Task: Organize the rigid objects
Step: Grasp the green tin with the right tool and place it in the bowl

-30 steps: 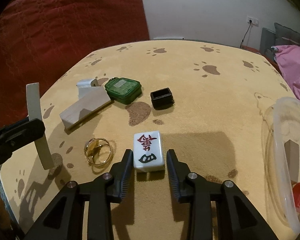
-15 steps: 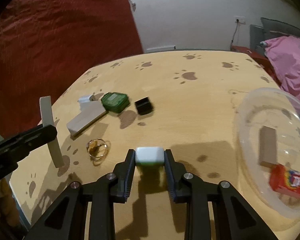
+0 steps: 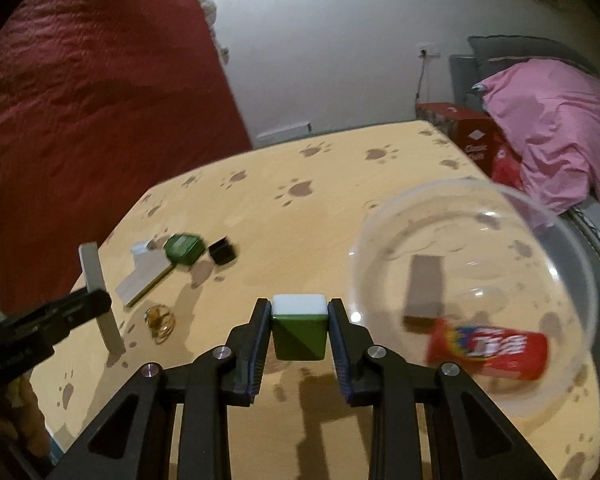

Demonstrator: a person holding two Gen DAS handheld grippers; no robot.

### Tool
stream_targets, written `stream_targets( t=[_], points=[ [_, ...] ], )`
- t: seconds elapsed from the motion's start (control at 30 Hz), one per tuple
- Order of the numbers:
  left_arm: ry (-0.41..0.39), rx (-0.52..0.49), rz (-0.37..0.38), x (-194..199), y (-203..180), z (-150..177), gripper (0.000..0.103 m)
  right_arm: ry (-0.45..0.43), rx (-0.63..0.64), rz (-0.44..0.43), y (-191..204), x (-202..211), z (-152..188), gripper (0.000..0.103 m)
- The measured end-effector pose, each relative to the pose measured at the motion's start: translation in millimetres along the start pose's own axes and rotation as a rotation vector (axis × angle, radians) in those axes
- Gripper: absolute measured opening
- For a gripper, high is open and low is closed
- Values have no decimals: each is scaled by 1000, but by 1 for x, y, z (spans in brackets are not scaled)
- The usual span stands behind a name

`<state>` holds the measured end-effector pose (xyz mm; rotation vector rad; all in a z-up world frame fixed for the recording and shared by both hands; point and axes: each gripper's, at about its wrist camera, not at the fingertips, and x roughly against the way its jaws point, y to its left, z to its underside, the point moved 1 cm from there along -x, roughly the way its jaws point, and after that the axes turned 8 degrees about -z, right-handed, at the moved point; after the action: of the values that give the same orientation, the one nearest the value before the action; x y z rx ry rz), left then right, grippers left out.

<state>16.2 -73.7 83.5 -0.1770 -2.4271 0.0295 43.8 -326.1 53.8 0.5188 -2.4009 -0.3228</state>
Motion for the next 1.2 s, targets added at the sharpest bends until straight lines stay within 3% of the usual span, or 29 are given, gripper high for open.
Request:
stream_targets(
  t=[0.2,0.63,0.83,0.9,0.93,0.97,1.2],
  points=[
    [3,-18,12,-1,-13,-2,30,-38,-32,58,-24,15,-4,31],
    [-1,-45,27,0,-29,-4,30,-84,-70,102,-51,30,-8,31],
    [-1,-59,33,-1,-37,-5,30,-103,-79,177,-67,33,-12,31],
    [-2,-63,36,-1,-40,-5,30,-110,-79,190,-72,35,-13,41],
    [-2,-66,38,-1,-41,-6,30,-118,-83,196,-75,37,-13,59],
    [-2,-69,39,-1,-43,-6,30,-130,-87,200,-77,40,-13,68],
    [-5,-101,60,-3,-62,-12,30,-137,-101,221,-88,46,-8,68]
  ],
)
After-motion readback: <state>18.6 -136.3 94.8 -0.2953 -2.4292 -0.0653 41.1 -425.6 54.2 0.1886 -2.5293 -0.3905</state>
